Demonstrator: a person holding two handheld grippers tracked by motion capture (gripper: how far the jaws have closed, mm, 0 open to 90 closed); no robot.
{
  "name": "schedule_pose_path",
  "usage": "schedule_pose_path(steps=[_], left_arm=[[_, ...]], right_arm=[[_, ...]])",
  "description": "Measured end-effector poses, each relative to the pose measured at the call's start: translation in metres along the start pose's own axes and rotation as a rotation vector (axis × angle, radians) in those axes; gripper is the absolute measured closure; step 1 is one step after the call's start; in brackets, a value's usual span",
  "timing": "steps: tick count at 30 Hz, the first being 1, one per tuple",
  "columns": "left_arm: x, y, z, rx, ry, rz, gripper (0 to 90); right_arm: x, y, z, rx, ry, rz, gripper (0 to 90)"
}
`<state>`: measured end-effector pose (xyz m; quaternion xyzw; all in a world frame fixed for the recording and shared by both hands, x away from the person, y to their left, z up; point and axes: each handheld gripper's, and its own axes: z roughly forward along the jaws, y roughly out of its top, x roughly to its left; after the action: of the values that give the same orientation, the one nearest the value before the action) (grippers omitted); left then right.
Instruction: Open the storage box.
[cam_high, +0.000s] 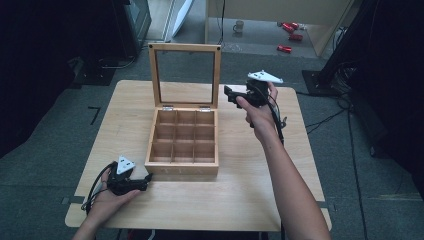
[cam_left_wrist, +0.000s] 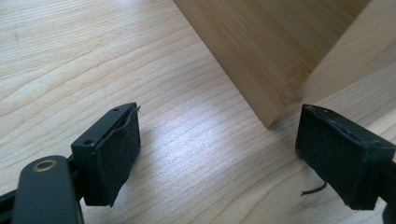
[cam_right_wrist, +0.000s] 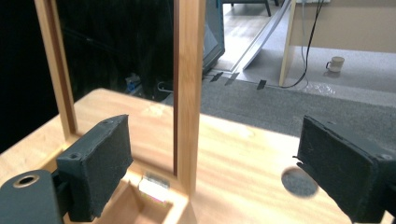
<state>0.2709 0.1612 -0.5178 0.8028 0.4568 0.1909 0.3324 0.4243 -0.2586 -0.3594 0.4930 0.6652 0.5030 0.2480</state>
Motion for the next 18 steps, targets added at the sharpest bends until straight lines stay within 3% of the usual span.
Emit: schedule_pose_path(steps=[12,18], left_arm=[[0.000,0.000,0.000,0.001,0.001,0.001,14.4],[0.000,0.000,0.000,-0.001,-0.002,-0.004,14.4]], right_arm=[[-0.014,-0.055,-0.056,0.021,-0.013,0.007,9.3],[-0.021,-0.081,-0.081,0.036,-0.048,0.009,9.2]])
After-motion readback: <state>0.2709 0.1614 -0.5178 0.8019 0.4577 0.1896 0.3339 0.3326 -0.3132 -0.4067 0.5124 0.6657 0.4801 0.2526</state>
